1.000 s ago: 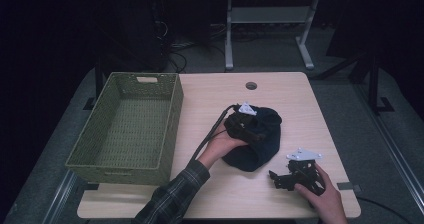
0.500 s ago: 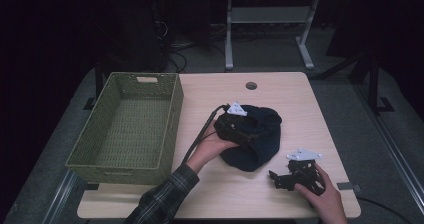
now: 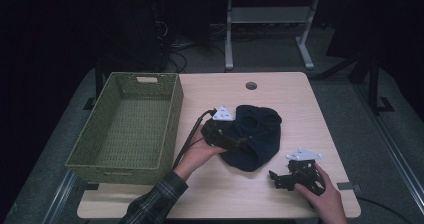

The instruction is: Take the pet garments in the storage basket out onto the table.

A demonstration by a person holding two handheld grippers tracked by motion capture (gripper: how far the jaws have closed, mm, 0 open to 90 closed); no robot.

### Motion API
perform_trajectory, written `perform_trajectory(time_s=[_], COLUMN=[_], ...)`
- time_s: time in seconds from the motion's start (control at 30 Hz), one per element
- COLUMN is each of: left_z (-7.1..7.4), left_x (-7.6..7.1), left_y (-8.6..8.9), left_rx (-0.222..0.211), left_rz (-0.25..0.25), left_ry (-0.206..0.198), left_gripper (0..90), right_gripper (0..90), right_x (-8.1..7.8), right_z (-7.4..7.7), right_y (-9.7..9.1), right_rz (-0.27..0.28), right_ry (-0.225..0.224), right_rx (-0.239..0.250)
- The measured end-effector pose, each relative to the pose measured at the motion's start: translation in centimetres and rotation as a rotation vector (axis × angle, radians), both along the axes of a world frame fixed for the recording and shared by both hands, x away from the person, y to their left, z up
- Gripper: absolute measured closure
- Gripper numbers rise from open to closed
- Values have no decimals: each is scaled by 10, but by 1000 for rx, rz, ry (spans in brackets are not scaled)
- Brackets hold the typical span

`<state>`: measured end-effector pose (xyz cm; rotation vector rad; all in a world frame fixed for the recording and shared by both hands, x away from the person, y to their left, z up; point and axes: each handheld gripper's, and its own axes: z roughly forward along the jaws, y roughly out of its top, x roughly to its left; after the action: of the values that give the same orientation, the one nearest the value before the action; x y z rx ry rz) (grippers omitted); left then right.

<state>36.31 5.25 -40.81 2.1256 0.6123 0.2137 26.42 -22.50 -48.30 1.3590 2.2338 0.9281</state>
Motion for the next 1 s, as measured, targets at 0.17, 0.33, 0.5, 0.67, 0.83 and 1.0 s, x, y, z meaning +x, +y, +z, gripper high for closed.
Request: perform_trajectory(time_s=[0.17, 0.33, 0.5, 0.67, 0.83, 1.0], left_z=[-5, -8, -15, -21, -29, -36], left_x=[-11, -22, -33, -43, -51, -58], left_y=[12, 25, 35, 45, 51, 55], left_rx=[-10, -15, -7, -4, 6, 30], left_rz=[22, 35, 44, 52, 66, 68], left_ry=[-9, -5, 0, 12, 10, 20], left_gripper=[161, 160, 161, 161, 161, 150], right_gripper=[0, 0, 0, 0, 0, 0], right_x=[0, 0, 0, 0, 0, 0], right_z=[0, 0, 0, 0, 0, 0], right_y=[0, 0, 0, 0, 0, 0], right_rz=[1, 3, 2, 2, 2, 2], right_ry=[-1, -2, -1, -1, -1, -1], right_rx=[0, -1, 0, -1, 0, -1])
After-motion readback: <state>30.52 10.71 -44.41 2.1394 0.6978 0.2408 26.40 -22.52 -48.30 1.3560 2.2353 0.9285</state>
